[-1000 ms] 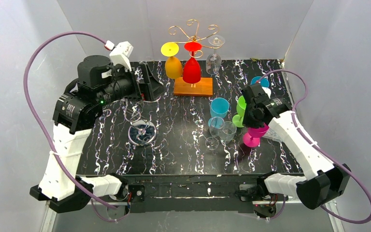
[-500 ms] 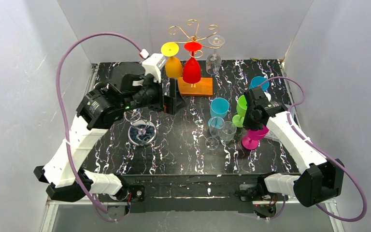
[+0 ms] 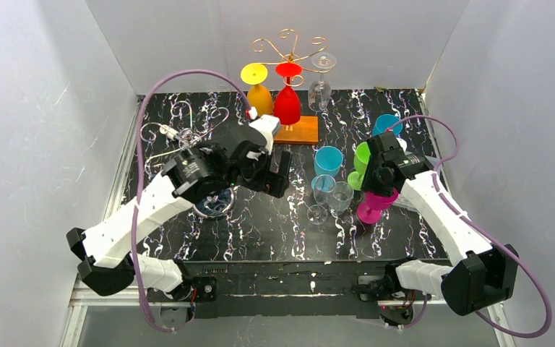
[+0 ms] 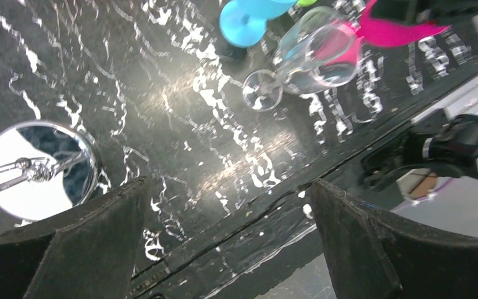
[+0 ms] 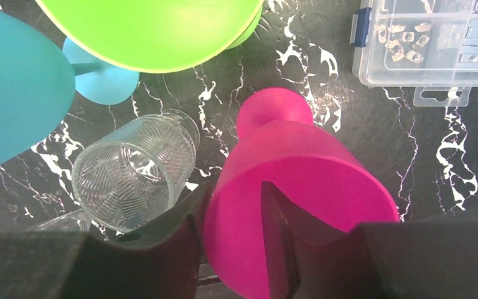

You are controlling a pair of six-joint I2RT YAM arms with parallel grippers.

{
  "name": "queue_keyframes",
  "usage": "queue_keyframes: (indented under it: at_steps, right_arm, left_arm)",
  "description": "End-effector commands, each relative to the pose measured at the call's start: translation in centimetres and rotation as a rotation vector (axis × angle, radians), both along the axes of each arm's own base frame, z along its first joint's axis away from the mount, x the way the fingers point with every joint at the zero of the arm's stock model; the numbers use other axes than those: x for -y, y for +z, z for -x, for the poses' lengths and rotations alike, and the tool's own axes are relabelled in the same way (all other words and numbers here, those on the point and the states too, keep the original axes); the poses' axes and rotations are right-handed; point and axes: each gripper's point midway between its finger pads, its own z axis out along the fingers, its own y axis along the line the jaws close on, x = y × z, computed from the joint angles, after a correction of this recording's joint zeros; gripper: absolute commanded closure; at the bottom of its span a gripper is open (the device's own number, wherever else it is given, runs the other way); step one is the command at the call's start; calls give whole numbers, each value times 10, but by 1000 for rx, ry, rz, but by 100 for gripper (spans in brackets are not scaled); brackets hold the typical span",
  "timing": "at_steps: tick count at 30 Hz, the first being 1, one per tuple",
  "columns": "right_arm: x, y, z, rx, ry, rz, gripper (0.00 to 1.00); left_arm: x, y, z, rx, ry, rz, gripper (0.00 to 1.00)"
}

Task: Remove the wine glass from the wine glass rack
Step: Place the wine glass at the center of the board.

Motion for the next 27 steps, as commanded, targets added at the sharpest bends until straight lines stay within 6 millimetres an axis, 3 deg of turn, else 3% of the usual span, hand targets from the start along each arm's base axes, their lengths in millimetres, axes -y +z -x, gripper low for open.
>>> queue_keyframes:
  at_steps: [1, 7, 10, 18, 27]
  right_arm:
    - [0, 20, -4, 66, 3, -18, 53]
    - [-3, 48, -5, 115, 14, -45, 31]
    - [-4, 63, -6, 139, 19, -60, 26]
    - [-6, 101, -8, 207, 30, -86, 20]
    - [-8, 112, -9, 227, 48, -99, 19]
  left_arm:
    - [-14, -31, -5, 24, 87, -79, 2]
    - [-24, -86, -4, -10, 128, -146, 2]
    - [-28, -112, -4, -18, 144, -177, 2]
    - [-35, -170, -10, -9, 170, -250, 2]
    - [-44, -211, -19, -11, 187, -392, 2]
